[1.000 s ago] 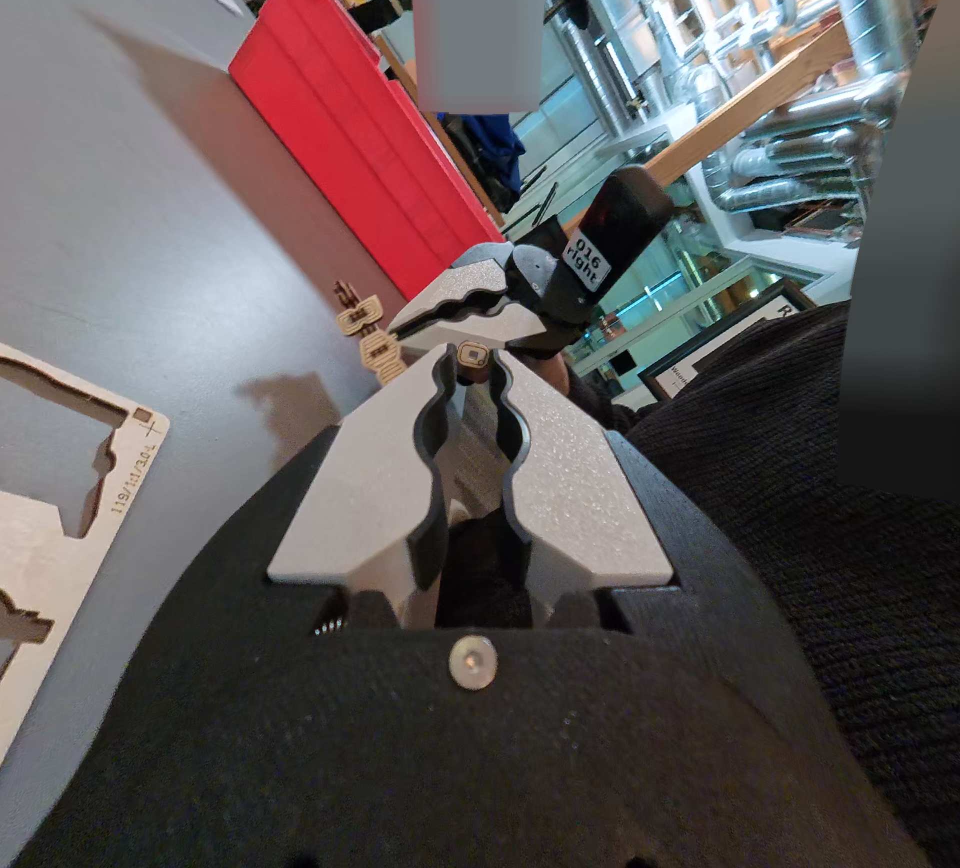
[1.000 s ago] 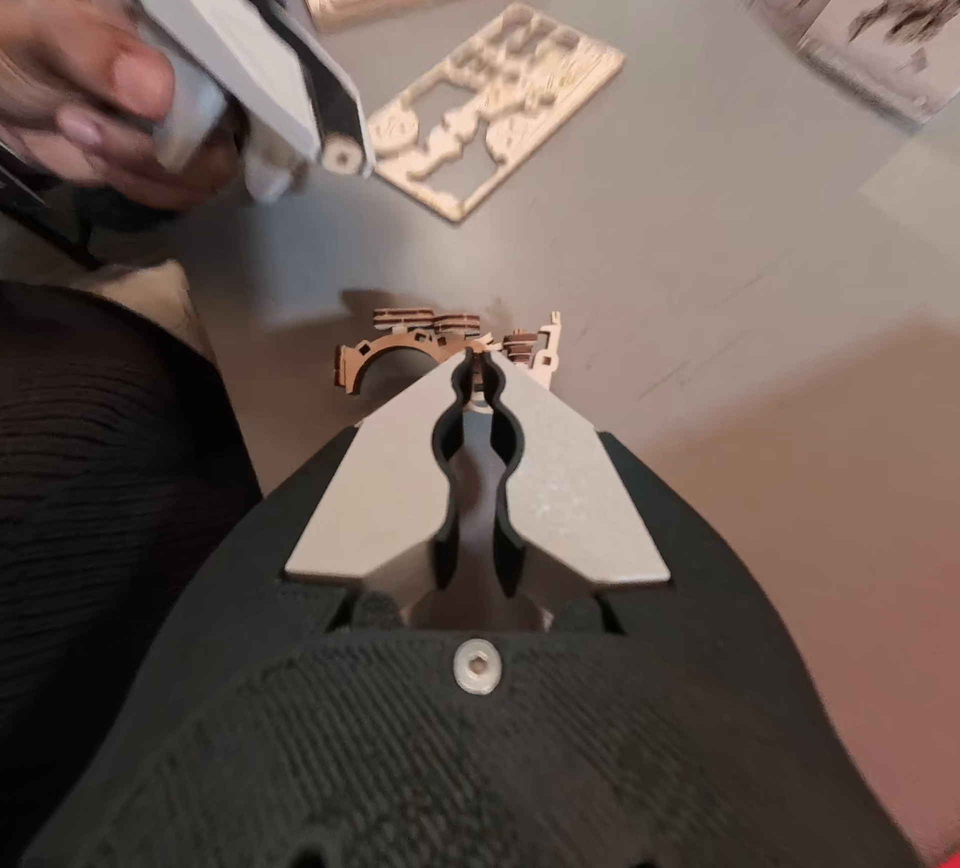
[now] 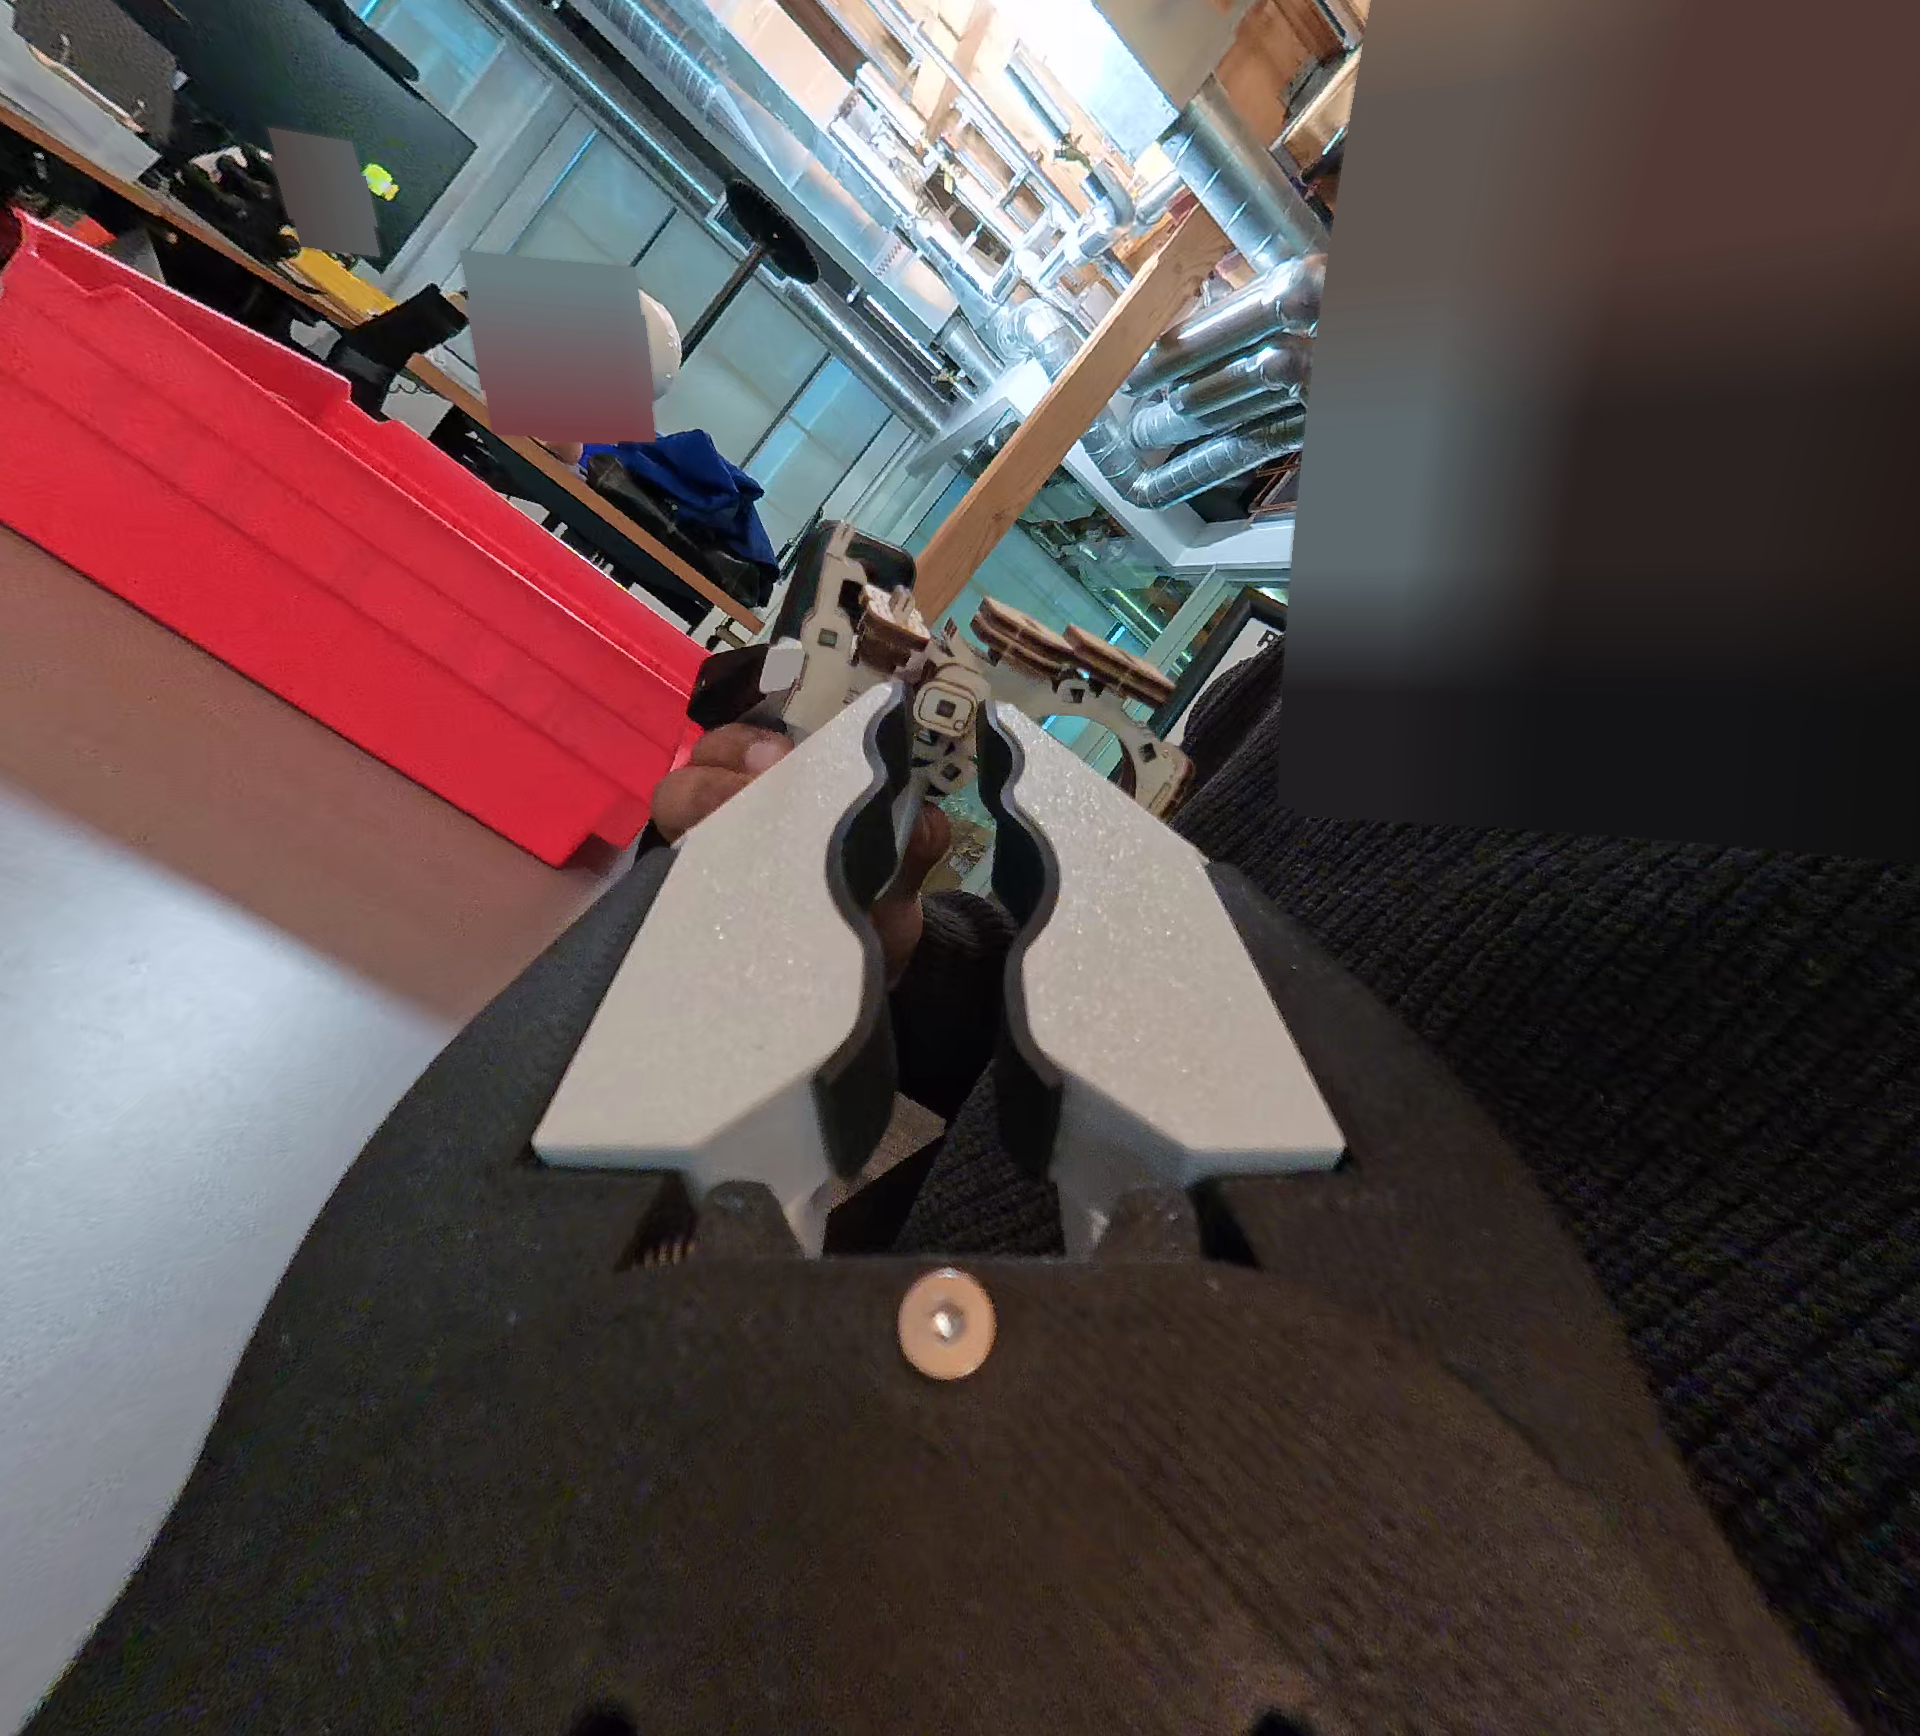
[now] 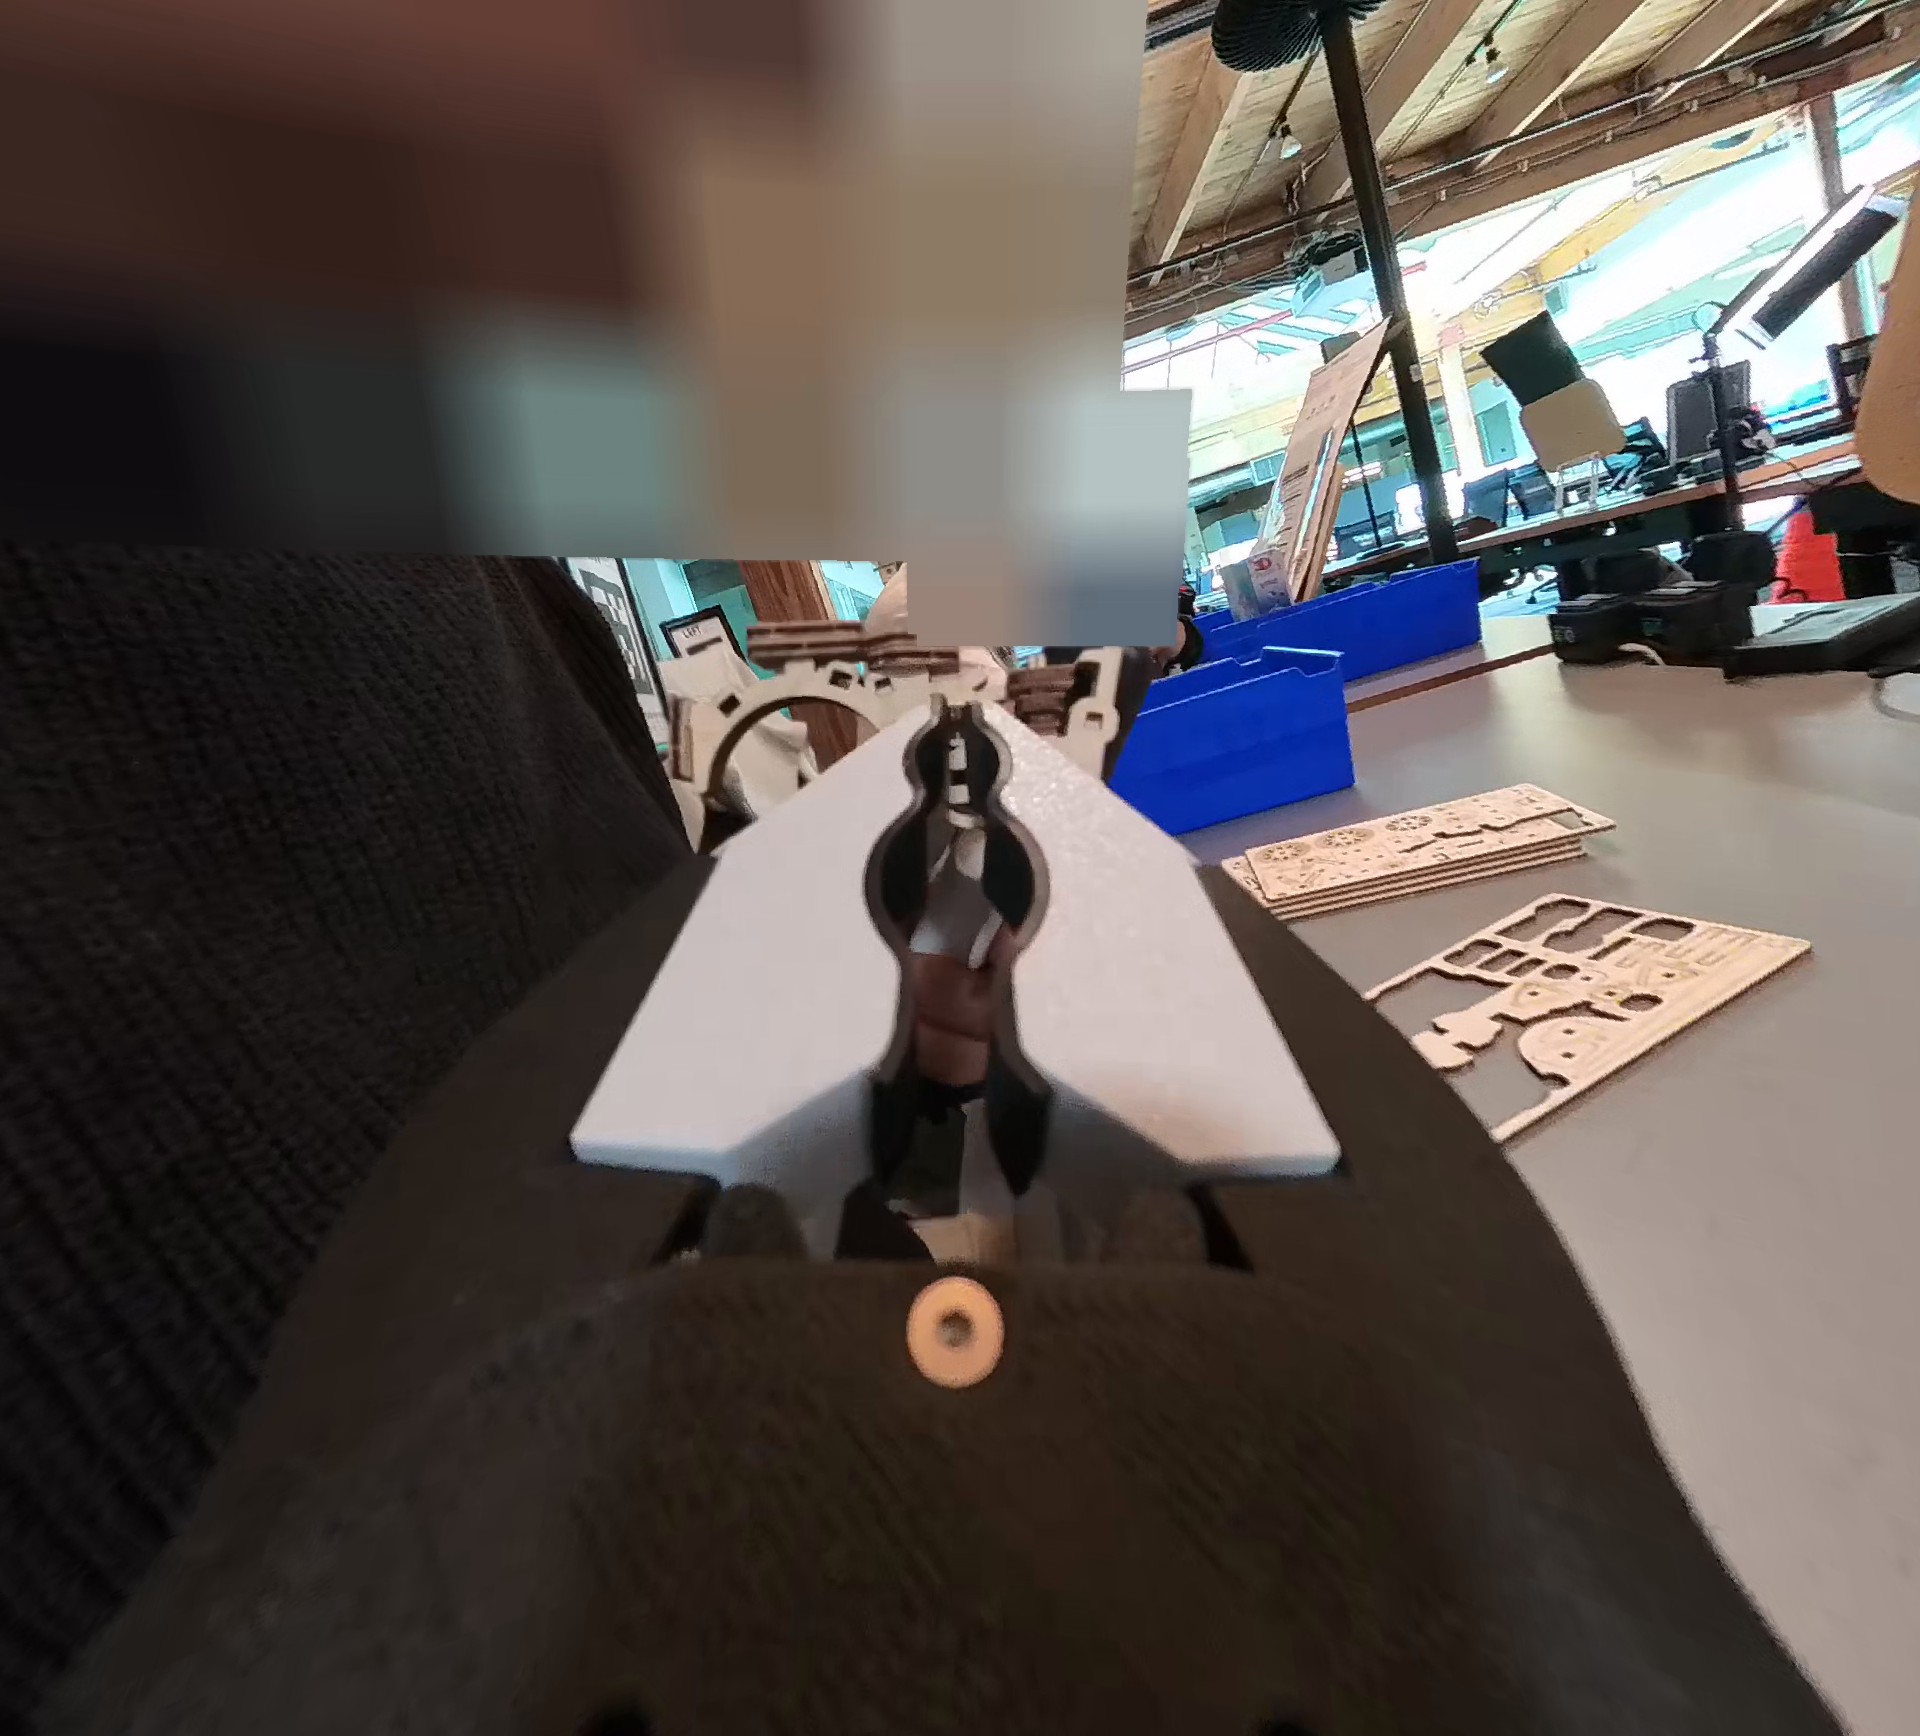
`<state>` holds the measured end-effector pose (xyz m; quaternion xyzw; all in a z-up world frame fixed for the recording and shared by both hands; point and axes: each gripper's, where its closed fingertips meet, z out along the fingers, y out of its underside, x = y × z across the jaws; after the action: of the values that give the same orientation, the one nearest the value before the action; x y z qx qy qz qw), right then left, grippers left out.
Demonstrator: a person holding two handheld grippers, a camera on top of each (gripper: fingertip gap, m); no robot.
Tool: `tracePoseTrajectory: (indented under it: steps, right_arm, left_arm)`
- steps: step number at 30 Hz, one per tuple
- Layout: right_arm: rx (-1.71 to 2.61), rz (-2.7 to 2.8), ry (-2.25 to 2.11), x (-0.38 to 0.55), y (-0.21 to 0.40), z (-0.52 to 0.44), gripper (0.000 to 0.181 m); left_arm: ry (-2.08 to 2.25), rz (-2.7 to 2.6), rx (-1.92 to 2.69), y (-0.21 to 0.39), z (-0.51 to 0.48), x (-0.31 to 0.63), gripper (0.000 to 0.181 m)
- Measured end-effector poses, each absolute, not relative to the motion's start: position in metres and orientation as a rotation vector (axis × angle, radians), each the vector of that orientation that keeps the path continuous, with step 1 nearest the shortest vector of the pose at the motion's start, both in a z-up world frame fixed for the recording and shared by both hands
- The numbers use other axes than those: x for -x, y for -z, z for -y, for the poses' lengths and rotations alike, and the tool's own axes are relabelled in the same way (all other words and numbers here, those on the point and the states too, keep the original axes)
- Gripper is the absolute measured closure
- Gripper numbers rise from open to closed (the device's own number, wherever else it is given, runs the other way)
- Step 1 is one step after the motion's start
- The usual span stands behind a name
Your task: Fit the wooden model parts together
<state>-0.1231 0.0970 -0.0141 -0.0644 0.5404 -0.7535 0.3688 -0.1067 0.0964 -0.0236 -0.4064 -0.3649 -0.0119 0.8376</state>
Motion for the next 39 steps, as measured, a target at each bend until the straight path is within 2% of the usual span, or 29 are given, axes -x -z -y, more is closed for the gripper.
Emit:
tracePoseTrajectory:
  steps: [18, 39]
  right_arm:
    - [0.171, -1.474, 1.955, 0.118, 0.023, -0.097, 0.179]
    - [0.049, -1.703, 1.710, 0.124, 0.062, -0.088, 0.179]
  left_arm:
    - [-0.031, 0.793, 0.869, 0.027, -0.091, 0.110, 0.170]
    - [0.029, 0.890, 0.887, 0.060, -0.081, 0.120, 0.171]
